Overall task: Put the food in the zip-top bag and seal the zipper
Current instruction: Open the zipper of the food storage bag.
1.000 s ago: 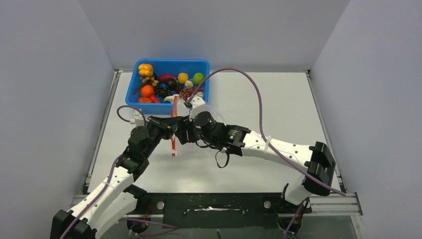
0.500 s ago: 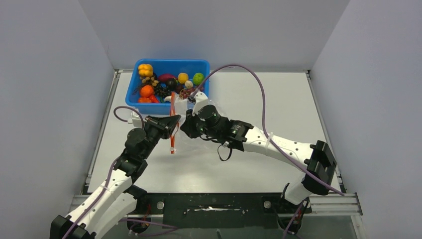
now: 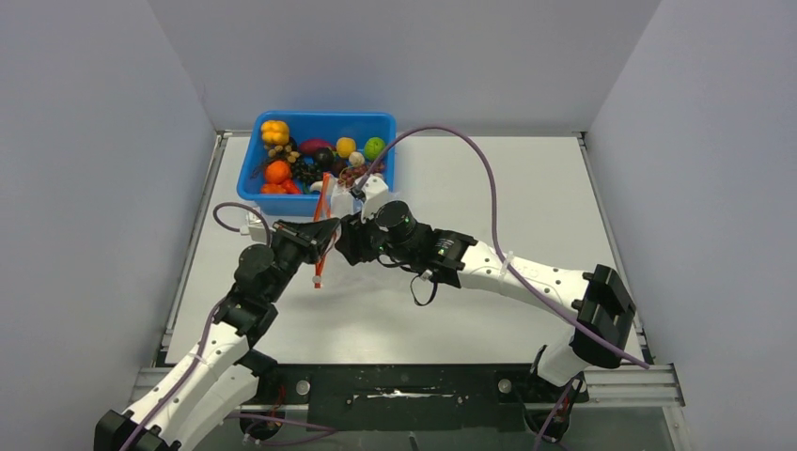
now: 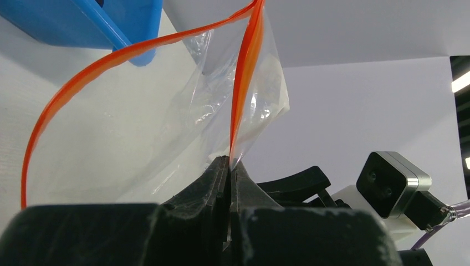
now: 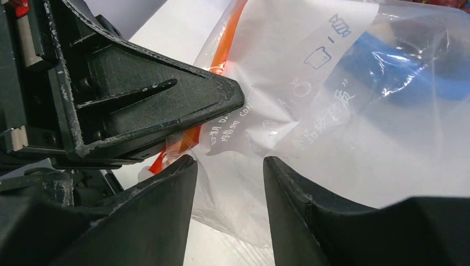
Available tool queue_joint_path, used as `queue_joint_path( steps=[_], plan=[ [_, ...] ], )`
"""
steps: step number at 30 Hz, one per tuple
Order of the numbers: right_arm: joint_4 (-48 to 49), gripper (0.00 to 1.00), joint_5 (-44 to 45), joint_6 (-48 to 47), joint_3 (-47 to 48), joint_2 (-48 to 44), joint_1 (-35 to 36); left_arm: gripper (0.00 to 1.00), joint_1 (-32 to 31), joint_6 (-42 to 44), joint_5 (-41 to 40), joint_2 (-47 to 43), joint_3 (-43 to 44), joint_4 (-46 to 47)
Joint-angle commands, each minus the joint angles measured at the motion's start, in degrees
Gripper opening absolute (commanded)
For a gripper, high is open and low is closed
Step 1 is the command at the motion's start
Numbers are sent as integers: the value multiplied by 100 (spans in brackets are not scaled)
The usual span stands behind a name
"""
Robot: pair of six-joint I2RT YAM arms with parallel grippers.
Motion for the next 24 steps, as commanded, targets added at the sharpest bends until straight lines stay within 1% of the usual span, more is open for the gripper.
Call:
queue_joint_path(
  steps=[1, 4, 8, 12, 15, 17, 19, 21, 22, 24],
  plan=[
    [588, 48, 141, -547, -42, -69, 67, 0, -13, 6, -58, -249, 81, 367],
    [729, 48, 31, -588, -105, -51, 61, 0, -13, 14, -115, -344, 34, 369],
    [905, 43, -245, -789, -203, -70, 23, 0, -13, -60, -26, -327, -66, 465],
    [1143, 40, -651, -926, -365, -142, -73, 0, -13, -192, 216, -218, -185, 808],
    [1334, 35, -816, -954, -463, -156, -118, 0, -9, -186, 232, -237, -176, 809],
    [1410, 27, -901, -956, -497, -140, -156, 0, -13, -167, 199, -292, -186, 778],
    [1458, 12, -930, -996, -514, -145, -152, 0, -13, -173, 167, -342, -199, 759],
    [1524, 0, -930, -1064, -586, -198, -147, 0, -15, -219, 156, -363, -229, 739],
    [1580, 0, -948, -1093, -651, -245, -146, 1, -13, -222, 159, -355, -250, 751],
    [1760, 0, -1031, -1122, -844, -388, -130, 8, -12, -154, 165, -327, -259, 659]
  ],
)
